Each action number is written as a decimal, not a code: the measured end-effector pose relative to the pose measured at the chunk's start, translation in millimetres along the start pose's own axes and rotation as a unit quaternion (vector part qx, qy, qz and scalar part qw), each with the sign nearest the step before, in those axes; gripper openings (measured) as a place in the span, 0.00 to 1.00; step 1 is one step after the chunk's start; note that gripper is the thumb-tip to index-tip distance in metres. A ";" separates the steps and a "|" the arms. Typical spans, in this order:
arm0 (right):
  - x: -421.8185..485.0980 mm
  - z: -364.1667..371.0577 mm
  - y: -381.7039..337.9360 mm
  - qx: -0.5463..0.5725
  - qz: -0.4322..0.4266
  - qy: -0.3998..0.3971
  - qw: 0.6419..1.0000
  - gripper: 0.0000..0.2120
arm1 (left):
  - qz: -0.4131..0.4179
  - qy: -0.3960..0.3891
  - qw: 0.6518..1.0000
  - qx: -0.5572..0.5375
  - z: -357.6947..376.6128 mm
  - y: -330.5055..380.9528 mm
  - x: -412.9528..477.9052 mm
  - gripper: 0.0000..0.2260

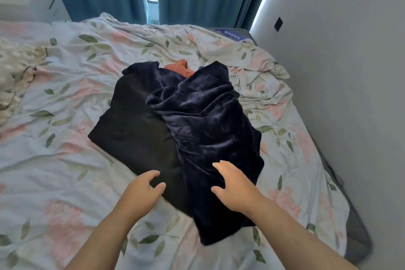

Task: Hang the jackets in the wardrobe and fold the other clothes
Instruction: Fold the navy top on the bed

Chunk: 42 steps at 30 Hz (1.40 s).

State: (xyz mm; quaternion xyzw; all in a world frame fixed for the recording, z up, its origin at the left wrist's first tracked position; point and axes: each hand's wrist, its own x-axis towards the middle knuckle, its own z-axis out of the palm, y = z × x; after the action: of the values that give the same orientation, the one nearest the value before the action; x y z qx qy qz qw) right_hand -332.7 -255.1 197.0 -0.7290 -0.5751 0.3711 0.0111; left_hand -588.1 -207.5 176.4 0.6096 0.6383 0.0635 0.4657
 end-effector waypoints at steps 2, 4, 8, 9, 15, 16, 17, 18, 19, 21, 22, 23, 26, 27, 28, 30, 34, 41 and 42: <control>49.4 9.4 15.4 0.010 0.013 0.020 1.000 0.34 | -0.009 -0.001 1.000 -0.012 19.6 -15.9 23.9 0.21; 93.9 11.0 30.0 0.032 0.045 0.069 0.996 0.37 | -0.007 0.001 1.000 -0.017 35.6 -29.0 42.3 0.21; 153.3 29.0 55.3 0.109 0.093 0.086 0.986 0.47 | -0.003 -0.003 1.000 -0.020 65.8 -49.6 63.3 0.21; 161.9 38.4 61.1 0.104 0.087 0.078 0.988 0.45 | -0.003 -0.008 1.000 -0.021 72.9 -51.7 66.8 0.21; 165.8 64.4 59.9 0.087 0.024 0.103 0.991 0.17 | 0.010 -0.010 0.999 -0.052 87.3 -45.3 81.1 0.21; 157.1 66.9 54.8 0.096 -0.007 0.085 0.992 0.15 | 0.014 -0.004 0.998 -0.063 85.8 -40.9 83.8 0.21; 146.0 70.1 48.5 0.109 -0.036 0.058 0.992 0.14 | 0.017 0.007 0.997 -0.079 83.3 -34.6 86.2 0.22; 133.9 74.1 41.9 0.126 -0.061 0.023 0.990 0.14 | 0.017 0.022 0.995 -0.101 80.1 -27.3 89.7 0.23; 121.8 79.5 36.0 0.141 -0.082 -0.014 0.987 0.13 | 0.020 0.040 0.991 -0.129 77.2 -19.5 93.6 0.23; 102.0 92.7 28.2 0.139 -0.101 -0.065 0.983 0.13 | 0.021 0.068 0.981 -0.183 73.0 -7.5 103.6 0.26; 93.4 99.8 26.9 0.126 -0.113 -0.075 0.983 0.14 | 0.009 0.079 0.977 -0.197 71.6 -3.7 107.7 0.28; 85.9 106.8 26.5 0.112 -0.129 -0.087 0.981 0.14 | -0.003 0.086 0.975 -0.205 70.7 -2.2 112.0 0.30; 58.8 127.8 26.0 0.106 -0.144 -0.166 0.970 0.13 | -0.039 0.097 0.977 -0.186 76.2 -8.4 118.9 0.31; 48.9 134.7 26.2 0.119 -0.132 -0.196 0.964 0.14 | -0.060 0.109 0.977 -0.173 80.4 -13.9 118.6 0.33; 39.2 140.0 26.4 0.134 -0.126 -0.225 0.957 0.13 | -0.075 0.127 0.975 -0.169 85.5 -22.4 117.8 0.33; 21.5 146.1 25.6 0.145 -0.132 -0.293 0.936 0.10 | -0.070 0.154 0.970 -0.176 97.9 -45.3 108.3 0.23; 17.7 130.7 20.4 0.117 -0.123 -0.298 0.939 0.06 | -0.014 0.114 0.990 -0.079 119.5 -96.0 70.3 0.14; 107.8 79.5 -11.2 -0.143 -0.268 0.072 0.950 0.30 | -0.007 -0.016 0.999 0.037 142.6 -158.5 -8.4 0.16; 117.5 83.8 -19.0 -0.194 -0.294 0.034 0.935 0.34 | -0.002 -0.026 0.998 0.055 145.1 -164.7 -18.1 0.16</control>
State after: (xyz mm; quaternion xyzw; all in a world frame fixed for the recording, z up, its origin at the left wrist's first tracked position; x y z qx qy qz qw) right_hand -387.4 -183.6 82.7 -0.5272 -0.8241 0.2074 -0.0029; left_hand -612.3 -334.2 -2.1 0.6346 0.6294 0.0119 0.4483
